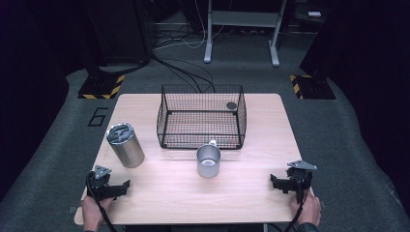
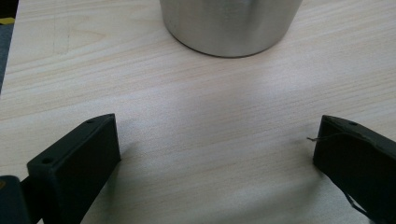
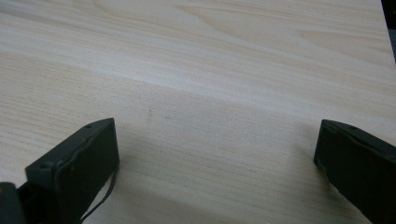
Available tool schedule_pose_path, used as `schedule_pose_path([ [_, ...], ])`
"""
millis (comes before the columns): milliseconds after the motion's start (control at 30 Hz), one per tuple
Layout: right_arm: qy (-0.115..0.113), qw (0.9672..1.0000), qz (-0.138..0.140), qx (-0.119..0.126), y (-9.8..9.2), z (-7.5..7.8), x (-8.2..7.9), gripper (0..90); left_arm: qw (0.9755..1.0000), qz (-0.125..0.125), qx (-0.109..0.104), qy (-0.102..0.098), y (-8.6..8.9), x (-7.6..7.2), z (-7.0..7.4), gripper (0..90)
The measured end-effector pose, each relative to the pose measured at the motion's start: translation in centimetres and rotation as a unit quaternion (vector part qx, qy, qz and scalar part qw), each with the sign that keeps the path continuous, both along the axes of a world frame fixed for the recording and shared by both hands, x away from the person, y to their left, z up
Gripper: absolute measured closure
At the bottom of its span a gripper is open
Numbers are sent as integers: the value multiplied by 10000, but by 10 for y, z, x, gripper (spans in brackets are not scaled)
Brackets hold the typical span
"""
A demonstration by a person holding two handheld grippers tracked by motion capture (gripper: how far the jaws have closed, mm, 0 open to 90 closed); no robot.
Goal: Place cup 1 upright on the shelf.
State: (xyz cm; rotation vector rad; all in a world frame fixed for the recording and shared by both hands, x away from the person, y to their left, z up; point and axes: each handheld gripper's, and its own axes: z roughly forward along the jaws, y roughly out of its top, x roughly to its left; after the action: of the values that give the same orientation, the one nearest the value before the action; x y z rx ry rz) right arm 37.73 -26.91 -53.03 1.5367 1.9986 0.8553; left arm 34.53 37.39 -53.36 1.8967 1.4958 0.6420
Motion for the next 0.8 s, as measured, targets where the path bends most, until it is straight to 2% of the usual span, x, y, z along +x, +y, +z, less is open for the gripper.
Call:
schedule_pose_path([
  [100,14,10000,10,-1,0,0,0,0,10000,-27,18,69,0,0,1,4],
  [233,-3,10000,4,-6,0,0,0,0,10000,23,6,25,0,-1,0,4],
  [267,-19,10000,32,-20,0,0,0,0,10000,-21,7,77,0,-1,1,4],
  [433,-5,10000,96,-2,0,0,2,0,10000,-78,-31,39,1,0,0,3],
  [467,1,10000,83,31,1,0,2,0,9999,-118,28,25,2,1,1,3],
  [567,-6,9999,128,23,0,0,2,0,9999,-127,33,7,1,1,1,1],
  [800,-8,9999,156,15,0,0,3,0,10000,-53,-13,51,1,0,1,0],
])
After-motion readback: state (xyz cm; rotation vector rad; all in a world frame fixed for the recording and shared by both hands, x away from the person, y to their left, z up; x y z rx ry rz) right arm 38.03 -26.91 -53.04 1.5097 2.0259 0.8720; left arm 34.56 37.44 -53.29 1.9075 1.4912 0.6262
